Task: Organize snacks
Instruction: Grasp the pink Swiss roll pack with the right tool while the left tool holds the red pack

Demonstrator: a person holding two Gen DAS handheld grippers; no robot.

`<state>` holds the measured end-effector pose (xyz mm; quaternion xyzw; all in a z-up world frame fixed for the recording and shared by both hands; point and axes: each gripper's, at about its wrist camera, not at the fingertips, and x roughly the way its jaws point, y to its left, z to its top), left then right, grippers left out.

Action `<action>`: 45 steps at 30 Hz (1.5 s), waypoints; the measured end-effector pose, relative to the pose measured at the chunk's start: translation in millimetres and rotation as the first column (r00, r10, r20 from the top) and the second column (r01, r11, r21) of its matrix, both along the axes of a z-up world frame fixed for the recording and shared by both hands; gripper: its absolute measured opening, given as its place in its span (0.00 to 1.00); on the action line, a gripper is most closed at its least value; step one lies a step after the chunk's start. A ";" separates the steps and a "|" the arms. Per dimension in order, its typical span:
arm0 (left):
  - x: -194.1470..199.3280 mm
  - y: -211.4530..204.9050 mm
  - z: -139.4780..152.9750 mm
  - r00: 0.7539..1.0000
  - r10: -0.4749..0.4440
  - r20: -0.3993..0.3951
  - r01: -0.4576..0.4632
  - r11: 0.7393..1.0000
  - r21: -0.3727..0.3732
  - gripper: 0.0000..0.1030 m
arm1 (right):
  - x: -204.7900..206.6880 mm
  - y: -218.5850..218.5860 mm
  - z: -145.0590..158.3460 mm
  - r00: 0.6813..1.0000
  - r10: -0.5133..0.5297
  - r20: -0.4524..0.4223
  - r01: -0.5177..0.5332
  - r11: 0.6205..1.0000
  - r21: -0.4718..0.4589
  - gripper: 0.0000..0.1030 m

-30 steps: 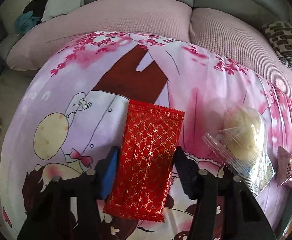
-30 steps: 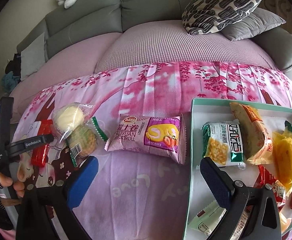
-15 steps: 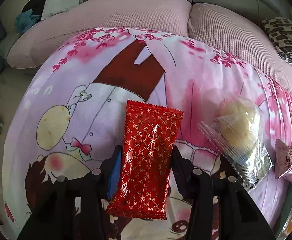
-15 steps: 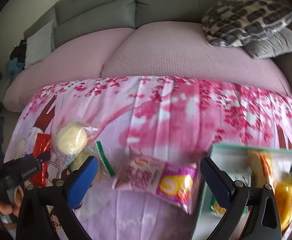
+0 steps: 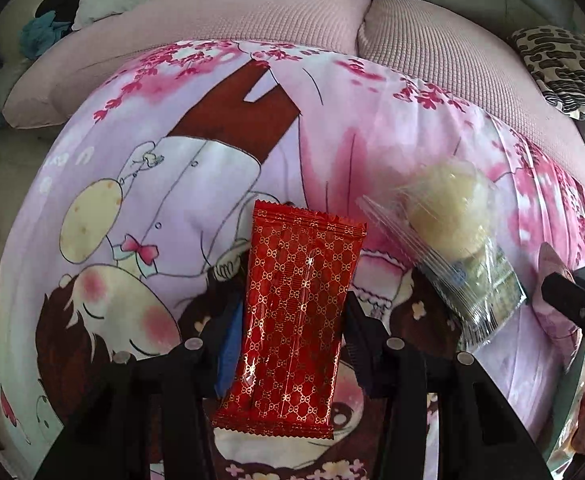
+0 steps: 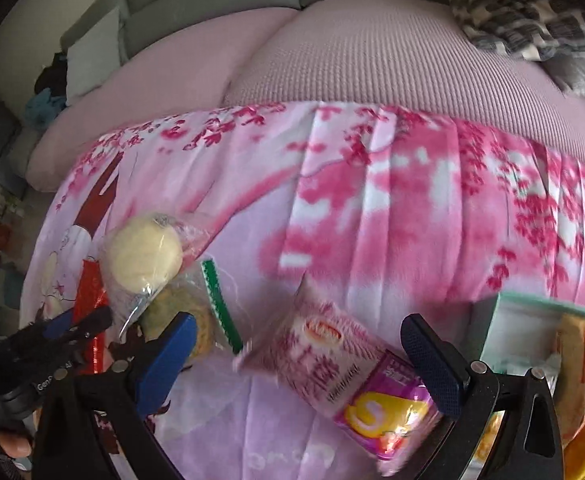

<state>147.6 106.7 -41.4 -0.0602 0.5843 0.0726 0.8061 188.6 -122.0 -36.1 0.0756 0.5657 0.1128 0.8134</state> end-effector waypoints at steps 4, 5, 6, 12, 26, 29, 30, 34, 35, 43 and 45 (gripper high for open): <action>-4.3 -6.5 0.7 1.000 -0.014 -0.006 0.014 1.000 0.002 0.47 | -15.0 -1.5 0.8 1.000 -0.013 -0.023 0.013 1.000 0.001 1.00; -5.9 -9.3 0.9 1.000 -0.020 -0.007 0.020 1.000 0.001 0.47 | -19.6 -1.3 0.7 1.000 -0.015 -0.027 0.016 1.000 0.009 1.00; -3.9 -10.5 0.5 1.000 -0.025 -0.009 0.025 1.000 -0.001 0.47 | -22.8 -0.7 1.1 0.999 -0.016 -0.030 0.017 1.000 0.014 1.00; -7.8 -25.6 0.5 0.999 -0.049 -0.011 0.049 0.999 -0.009 0.47 | -43.0 2.8 -5.6 0.999 -0.037 -0.034 0.038 0.999 0.012 0.97; 1.4 -21.4 -4.8 0.999 -0.051 -0.014 0.051 0.999 -0.012 0.50 | -40.5 17.7 -19.9 0.999 -0.017 0.037 0.026 0.966 -0.257 0.90; 5.8 -21.2 -8.6 0.999 -0.051 -0.005 0.051 0.999 0.000 0.54 | -36.8 14.4 -19.5 0.998 -0.039 0.049 0.051 0.964 -0.262 0.86; 6.7 -21.1 -9.4 0.999 -0.051 -0.001 0.051 0.999 0.004 0.56 | -34.1 15.1 -20.0 0.998 -0.043 0.052 0.055 0.963 -0.263 0.84; 11.8 -17.2 -13.3 0.999 -0.044 0.011 0.044 0.999 0.002 0.61 | -30.9 8.4 -19.9 0.996 -0.072 0.061 0.084 0.968 -0.236 0.75; 12.9 -16.4 -14.2 0.999 -0.044 0.014 0.044 0.999 0.002 0.63 | -30.3 6.9 -19.3 0.995 -0.076 0.064 0.089 0.968 -0.234 0.73; 16.3 -18.6 -18.3 0.998 -0.052 0.019 0.052 0.998 0.025 0.64 | -37.8 0.1 -17.1 0.989 -0.116 0.091 0.134 0.964 -0.230 0.57; 14.8 -21.8 -17.3 0.998 -0.058 0.019 0.057 0.998 0.037 0.64 | -44.0 2.6 -16.3 0.989 -0.105 0.107 0.128 0.962 -0.239 0.54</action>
